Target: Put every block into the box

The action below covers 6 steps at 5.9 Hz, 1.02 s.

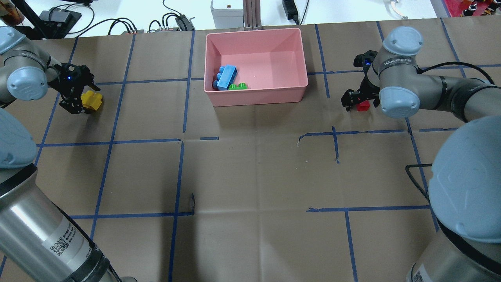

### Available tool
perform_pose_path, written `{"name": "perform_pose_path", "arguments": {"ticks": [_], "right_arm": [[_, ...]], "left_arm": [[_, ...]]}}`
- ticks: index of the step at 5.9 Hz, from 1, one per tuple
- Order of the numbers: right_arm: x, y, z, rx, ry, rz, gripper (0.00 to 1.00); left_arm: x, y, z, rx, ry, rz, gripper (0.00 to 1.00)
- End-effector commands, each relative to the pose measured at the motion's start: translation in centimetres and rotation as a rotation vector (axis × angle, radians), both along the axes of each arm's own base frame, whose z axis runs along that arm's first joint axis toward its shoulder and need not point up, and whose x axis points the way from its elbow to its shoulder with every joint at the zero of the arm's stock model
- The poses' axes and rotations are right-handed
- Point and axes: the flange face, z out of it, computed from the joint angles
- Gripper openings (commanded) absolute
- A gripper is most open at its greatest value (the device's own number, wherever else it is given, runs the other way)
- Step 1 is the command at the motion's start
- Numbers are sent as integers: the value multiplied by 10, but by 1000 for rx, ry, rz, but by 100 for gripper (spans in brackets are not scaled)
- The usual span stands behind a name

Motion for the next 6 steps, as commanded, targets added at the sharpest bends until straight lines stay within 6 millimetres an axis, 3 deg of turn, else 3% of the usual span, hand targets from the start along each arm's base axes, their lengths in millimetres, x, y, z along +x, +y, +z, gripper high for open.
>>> {"name": "perform_pose_path", "arguments": {"ticks": [1,2,3,5,6], "right_arm": [[0,1,0,24,-4,1,9],[-1,1,2,22,-2,4,5],[-3,-4,22,-14,16,4,2],[5,-19,136,-144,75,19,2],[55,-19,169,-161,63,94,2]], "left_arm": [[11,3,-2,0,0,9,87],[10,4,-4,3,4,7,84],[10,4,-5,2,3,7,81],[10,0,1,-15,-5,6,57],[11,0,6,-20,-11,7,46]]}}
